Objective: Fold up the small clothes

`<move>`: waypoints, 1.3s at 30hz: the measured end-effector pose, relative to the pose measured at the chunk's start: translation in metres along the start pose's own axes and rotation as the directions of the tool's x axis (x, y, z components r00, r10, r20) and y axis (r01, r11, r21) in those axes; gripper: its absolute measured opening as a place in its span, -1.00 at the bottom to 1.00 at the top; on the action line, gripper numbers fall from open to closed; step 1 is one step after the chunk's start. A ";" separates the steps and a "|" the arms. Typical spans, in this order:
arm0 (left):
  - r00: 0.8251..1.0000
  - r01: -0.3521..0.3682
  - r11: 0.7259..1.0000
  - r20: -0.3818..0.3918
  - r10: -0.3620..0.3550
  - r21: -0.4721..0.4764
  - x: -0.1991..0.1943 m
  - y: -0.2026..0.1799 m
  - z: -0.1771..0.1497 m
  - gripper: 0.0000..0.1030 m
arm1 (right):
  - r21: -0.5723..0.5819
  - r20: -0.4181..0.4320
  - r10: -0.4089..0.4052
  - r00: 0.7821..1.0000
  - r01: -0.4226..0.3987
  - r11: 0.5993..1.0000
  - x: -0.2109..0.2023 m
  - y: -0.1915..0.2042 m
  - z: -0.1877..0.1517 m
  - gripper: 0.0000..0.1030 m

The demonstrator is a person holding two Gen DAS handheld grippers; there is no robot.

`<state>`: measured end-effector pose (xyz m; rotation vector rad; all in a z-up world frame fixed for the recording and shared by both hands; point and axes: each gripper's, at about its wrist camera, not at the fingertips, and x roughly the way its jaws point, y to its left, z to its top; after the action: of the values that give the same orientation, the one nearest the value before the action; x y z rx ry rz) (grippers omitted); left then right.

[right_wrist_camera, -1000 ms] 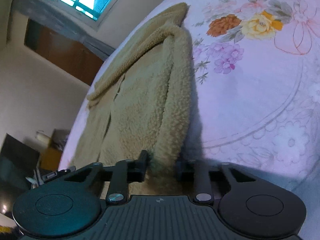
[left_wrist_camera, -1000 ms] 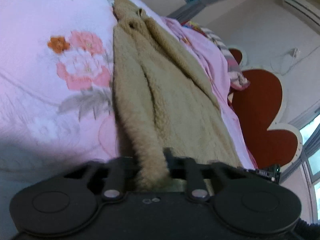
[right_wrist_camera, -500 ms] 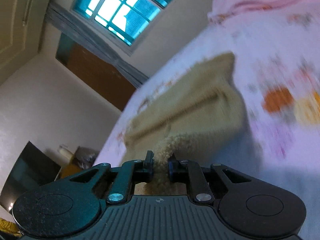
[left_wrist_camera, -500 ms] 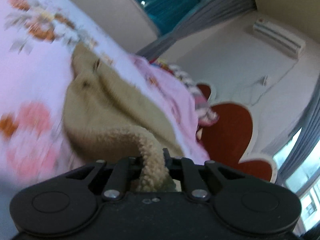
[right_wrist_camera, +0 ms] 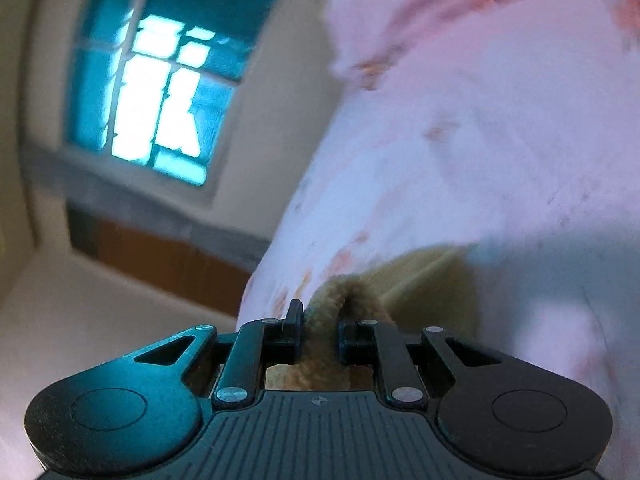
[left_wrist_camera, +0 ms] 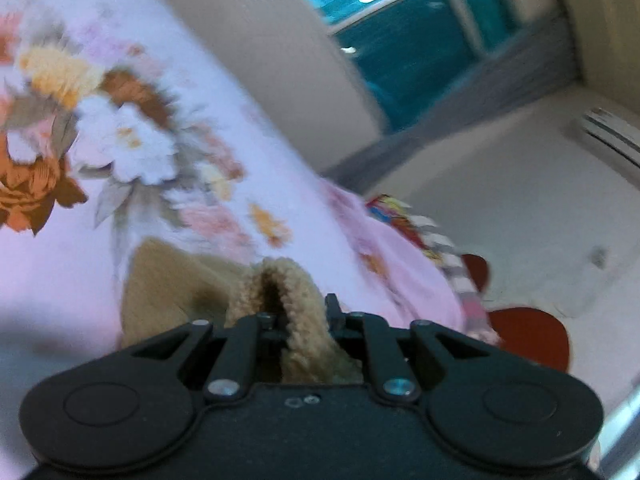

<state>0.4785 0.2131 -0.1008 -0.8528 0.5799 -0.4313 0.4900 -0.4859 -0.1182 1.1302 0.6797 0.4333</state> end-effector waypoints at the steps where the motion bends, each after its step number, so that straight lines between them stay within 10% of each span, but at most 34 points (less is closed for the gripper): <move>1: 0.999 -0.040 0.999 -0.022 0.039 -0.018 0.011 0.009 0.004 -0.66 | 0.010 -0.008 -0.072 0.997 0.072 0.997 0.013 -0.011 0.006 -0.42; 4: 0.999 -0.029 0.999 -0.034 0.030 0.025 0.007 0.008 0.003 -0.49 | -0.040 0.066 -0.103 0.992 0.106 0.994 0.005 -0.022 0.005 -0.39; 7: 0.998 0.017 0.995 0.062 -0.023 0.093 -0.036 -0.002 0.000 0.09 | -0.158 0.186 -0.122 0.975 0.152 0.976 -0.034 -0.018 0.000 -0.13; 10: 0.995 0.031 0.993 0.093 -0.041 0.110 -0.071 -0.006 0.003 0.09 | -0.253 0.163 -0.070 0.984 0.111 0.961 -0.056 -0.009 -0.008 -0.13; 14: 0.992 -0.114 0.940 -0.011 0.124 0.323 -0.063 -0.033 -0.002 0.08 | -0.494 0.124 -0.182 0.976 0.219 0.842 -0.040 0.019 -0.028 -0.13; 21: 0.948 -0.228 0.861 -0.100 0.304 0.454 0.011 -0.045 -0.004 0.13 | -0.587 0.056 -0.276 0.959 0.255 0.768 0.040 0.040 -0.025 -0.12; 24: 0.954 -0.249 0.917 -0.085 0.288 0.312 0.014 -0.027 0.007 0.06 | -0.442 0.091 -0.370 0.924 0.371 0.817 0.060 0.022 -0.003 -0.13; 32: 0.989 -0.087 0.952 -0.091 0.119 0.293 -0.076 -0.025 -0.035 0.08 | -0.507 0.090 -0.247 0.965 0.258 0.823 -0.038 0.026 -0.057 -0.12; 39: 0.975 -0.119 0.960 -0.155 0.162 0.253 -0.065 -0.017 -0.065 0.13 | -0.517 0.098 -0.212 0.972 0.232 0.824 -0.066 0.027 -0.102 0.00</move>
<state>0.3855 0.2029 -0.1010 -0.5384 0.7285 -0.4387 0.3723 -0.4485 -0.1021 0.5264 0.6021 0.3663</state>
